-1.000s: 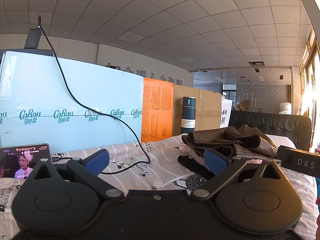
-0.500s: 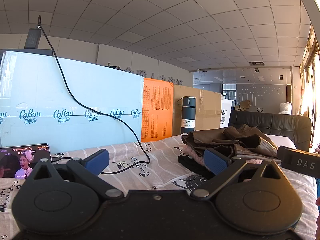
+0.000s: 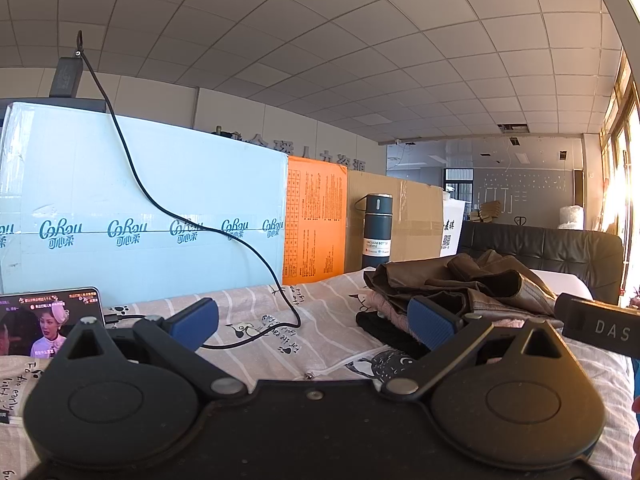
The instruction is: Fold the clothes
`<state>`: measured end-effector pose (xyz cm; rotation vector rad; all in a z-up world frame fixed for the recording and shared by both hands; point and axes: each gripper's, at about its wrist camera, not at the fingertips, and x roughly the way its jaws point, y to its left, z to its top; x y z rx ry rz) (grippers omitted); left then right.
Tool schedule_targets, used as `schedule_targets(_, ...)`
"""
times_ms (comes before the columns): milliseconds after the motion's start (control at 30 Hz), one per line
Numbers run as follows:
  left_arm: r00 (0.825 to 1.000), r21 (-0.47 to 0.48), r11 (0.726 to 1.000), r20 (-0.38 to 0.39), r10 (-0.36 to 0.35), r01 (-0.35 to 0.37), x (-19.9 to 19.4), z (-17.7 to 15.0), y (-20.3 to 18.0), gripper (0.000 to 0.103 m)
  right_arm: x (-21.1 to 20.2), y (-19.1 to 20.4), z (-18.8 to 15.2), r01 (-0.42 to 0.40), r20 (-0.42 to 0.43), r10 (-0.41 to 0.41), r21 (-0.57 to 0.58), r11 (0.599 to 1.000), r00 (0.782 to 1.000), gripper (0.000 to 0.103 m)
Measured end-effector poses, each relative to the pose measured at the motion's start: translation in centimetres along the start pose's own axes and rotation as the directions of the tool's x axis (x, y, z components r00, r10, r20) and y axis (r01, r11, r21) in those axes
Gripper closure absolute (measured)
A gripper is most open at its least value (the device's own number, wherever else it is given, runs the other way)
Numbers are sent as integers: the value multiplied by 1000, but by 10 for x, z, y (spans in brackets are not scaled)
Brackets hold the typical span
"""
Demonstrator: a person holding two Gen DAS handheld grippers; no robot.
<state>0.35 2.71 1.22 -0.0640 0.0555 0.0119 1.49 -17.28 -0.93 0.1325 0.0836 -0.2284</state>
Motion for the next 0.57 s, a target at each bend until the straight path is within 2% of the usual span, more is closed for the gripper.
schedule_targets(567, 1000, 1, 1000, -4, 4, -4, 0, 0, 0, 0, 1, 1, 0, -2, -2, 2, -5, 1000, 1000, 0)
